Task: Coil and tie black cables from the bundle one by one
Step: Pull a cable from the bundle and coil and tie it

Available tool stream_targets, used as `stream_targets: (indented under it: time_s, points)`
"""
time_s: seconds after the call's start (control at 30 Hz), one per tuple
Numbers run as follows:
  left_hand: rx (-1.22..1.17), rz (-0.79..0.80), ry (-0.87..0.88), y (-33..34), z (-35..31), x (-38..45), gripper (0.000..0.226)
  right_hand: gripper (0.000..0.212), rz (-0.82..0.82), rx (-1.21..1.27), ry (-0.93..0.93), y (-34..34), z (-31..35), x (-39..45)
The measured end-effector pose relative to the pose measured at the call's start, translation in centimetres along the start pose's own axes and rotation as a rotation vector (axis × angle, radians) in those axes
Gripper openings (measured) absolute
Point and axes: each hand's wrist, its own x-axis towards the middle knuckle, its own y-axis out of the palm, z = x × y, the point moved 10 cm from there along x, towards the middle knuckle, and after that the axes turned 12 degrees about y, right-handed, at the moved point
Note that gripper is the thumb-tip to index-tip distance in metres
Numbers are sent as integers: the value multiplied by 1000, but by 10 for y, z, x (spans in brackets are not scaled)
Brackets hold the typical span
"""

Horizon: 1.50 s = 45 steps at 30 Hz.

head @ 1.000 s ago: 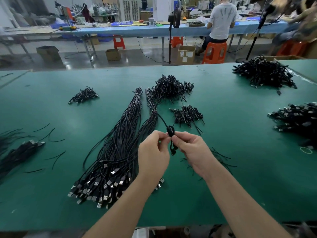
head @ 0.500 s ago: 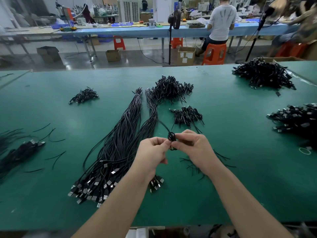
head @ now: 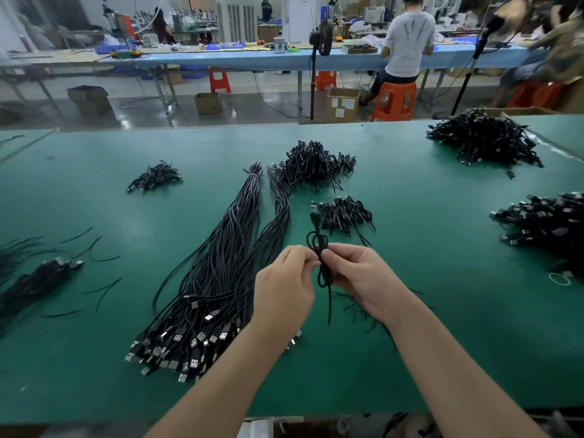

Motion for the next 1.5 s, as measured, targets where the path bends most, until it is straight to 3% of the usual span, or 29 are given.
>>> stream_targets:
  time_s: [0.13,0.3,0.33,0.4,0.53,0.6,0.7,0.83,1.0,1.13,1.3,1.4,1.5]
  points:
    - [-336,78,-538,28,36,-20,23,18,-89,-97,-180,-4,13,-6]
    - [-743,149,-1034,60,51,-53,13,19,-205,-308,-304,-6,20,-13]
    - [-766,155,-1048,61,50,-54,12,18,-211,-326,-304,-7,20,-13]
    - [-638,143,-906,50,52,-43,14,18,-172,-257,-244,-8,15,-11]
    - [-111,8,-226,4,21,-2,12,17,-32,136,117,-14,-15,-1]
    - [53,-28,119,-5,-7,4,7,40,38,116,292,-7,-32,-1]
    - [202,11,361,1,-27,0,17,58,180,135,404,9,-42,-2]
    - [91,47,230,6,-13,-3,15,38,144,85,279,5,-31,2]
    - [-185,76,-253,14,19,-10,12,20,74,-71,81,-2,-16,1]
    - [-323,103,-487,25,35,-18,23,18,4,-139,-39,-3,-3,-2]
    - [-555,120,-793,42,52,-34,19,21,-141,-334,-226,-4,13,-9]
    - [-590,134,-818,44,54,-35,16,22,-166,-377,-272,-5,14,-11]
    - [-494,116,-672,33,49,-23,22,21,-125,-230,-220,-8,7,-8]
